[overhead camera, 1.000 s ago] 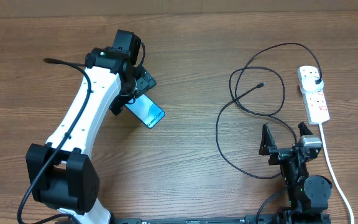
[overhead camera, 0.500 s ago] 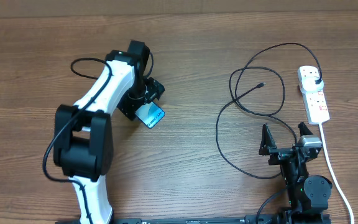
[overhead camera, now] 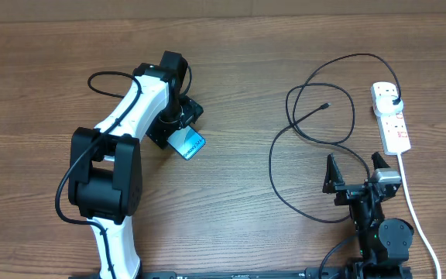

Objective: Plug charger to phone and switch on socket
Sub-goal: 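Lower the left gripper and close it on the phone's long edges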

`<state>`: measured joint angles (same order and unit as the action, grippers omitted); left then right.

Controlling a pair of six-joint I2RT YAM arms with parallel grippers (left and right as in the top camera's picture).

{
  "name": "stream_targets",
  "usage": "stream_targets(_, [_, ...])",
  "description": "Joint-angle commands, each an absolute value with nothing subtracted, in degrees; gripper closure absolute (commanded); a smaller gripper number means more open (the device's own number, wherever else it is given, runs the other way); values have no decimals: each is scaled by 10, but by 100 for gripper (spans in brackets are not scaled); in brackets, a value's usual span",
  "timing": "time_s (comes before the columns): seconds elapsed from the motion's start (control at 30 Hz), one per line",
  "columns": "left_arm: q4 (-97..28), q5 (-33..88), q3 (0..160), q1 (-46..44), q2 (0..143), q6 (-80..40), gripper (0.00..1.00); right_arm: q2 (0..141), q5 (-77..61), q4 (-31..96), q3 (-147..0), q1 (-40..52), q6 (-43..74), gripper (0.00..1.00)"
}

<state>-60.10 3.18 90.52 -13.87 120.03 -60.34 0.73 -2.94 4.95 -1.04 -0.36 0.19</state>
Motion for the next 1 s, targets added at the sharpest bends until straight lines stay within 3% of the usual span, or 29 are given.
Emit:
stream_targets(0.0, [-594, 6, 912, -137, 1213, -618, 0, 2, -26, 46, -4, -5, -1, 0])
stream_targets(0.67, [-566, -1, 909, -136, 1260, -617, 0, 2, -26, 46, -4, -5, -1, 0])
stream_targets(0.8, [-563, -2, 907, -136, 1260, -596, 18, 2, -26, 46, -4, -5, -1, 0])
stream_targets(0.97, [-561, -2, 907, -136, 1260, -545, 23, 2, -26, 46, -4, -5, -1, 0])
